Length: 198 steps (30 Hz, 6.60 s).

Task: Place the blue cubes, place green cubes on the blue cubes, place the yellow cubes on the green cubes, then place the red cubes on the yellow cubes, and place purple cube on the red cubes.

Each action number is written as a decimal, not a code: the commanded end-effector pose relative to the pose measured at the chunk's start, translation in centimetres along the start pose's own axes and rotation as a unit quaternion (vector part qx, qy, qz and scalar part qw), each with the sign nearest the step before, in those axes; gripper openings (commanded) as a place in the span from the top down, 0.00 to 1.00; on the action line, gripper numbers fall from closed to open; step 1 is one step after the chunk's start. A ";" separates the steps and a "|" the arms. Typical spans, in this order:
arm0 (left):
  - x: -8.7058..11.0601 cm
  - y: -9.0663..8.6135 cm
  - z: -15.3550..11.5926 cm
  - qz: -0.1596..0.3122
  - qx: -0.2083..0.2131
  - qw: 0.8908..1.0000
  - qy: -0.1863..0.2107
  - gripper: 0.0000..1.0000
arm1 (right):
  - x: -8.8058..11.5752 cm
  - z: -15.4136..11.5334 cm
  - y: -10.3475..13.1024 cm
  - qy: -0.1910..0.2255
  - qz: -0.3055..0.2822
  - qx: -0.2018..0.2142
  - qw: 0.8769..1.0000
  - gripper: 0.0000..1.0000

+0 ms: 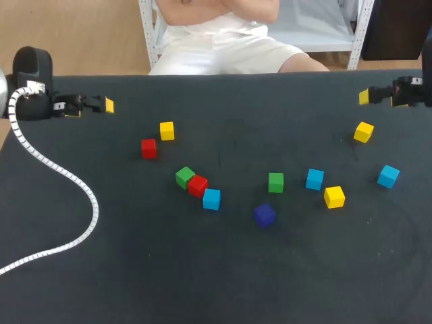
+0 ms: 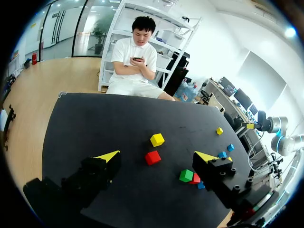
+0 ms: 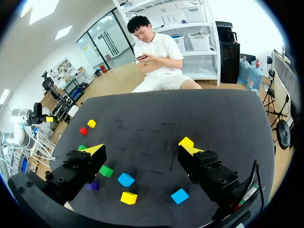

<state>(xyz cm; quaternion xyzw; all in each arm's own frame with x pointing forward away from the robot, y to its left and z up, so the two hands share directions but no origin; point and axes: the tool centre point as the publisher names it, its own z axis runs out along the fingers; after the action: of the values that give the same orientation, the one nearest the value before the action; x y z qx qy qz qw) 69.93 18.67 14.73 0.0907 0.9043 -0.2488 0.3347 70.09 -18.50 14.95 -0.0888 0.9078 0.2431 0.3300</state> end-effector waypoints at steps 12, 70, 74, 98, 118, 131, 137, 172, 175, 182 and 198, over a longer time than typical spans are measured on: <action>-0.1 -0.2 0.0 -0.001 -0.005 1.000 0.004 0.00 | 0.0 -0.1 0.1 0.000 0.000 0.001 1.000 0.00; -0.1 -0.2 0.0 -0.001 -0.005 1.000 0.004 0.00 | 10.7 3.6 9.7 0.278 -0.405 -0.119 0.863 0.00; -0.1 -0.2 0.0 -0.001 -0.005 1.000 0.004 0.00 | 12.9 4.8 10.6 0.298 -0.446 -0.114 0.836 0.00; -0.1 -0.2 0.0 -0.001 -0.005 1.000 0.004 0.00 | 11.8 10.3 4.5 0.328 -0.439 -0.131 0.826 0.00; -0.1 -0.2 0.0 -0.001 -0.005 1.000 0.004 0.00 | 14.4 9.0 4.0 0.362 -0.450 -0.137 0.805 0.00; -0.1 -0.2 0.0 -0.001 -0.005 1.000 0.004 0.00 | 14.3 11.1 4.6 0.374 -0.466 -0.132 0.791 0.00; -0.1 -0.2 0.0 -0.001 -0.005 1.000 0.004 0.00 | 13.8 11.2 4.0 0.370 -0.460 -0.127 0.797 0.00; -0.1 -0.2 0.0 -0.001 -0.005 1.000 0.004 0.00 | 14.9 11.1 3.5 0.357 -0.444 -0.125 0.813 0.79; -0.1 -0.2 0.0 -0.001 -0.005 1.000 0.004 0.00 | 15.0 11.1 3.4 0.357 -0.445 -0.124 0.812 1.00; -0.1 -0.2 0.0 -0.001 -0.005 1.000 0.004 0.00 | 15.1 10.9 3.6 0.350 -0.447 -0.124 0.814 1.00; -0.1 -0.2 0.0 -0.001 -0.005 1.000 0.004 0.00 | 11.6 8.6 8.5 0.313 -0.488 -0.130 0.804 1.00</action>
<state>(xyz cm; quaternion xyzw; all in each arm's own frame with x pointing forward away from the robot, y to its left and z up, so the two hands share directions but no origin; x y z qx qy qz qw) 69.93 18.67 14.74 0.0907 0.9043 -0.2489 0.3347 63.99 -7.20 4.01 -0.6317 0.7593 0.1299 0.0866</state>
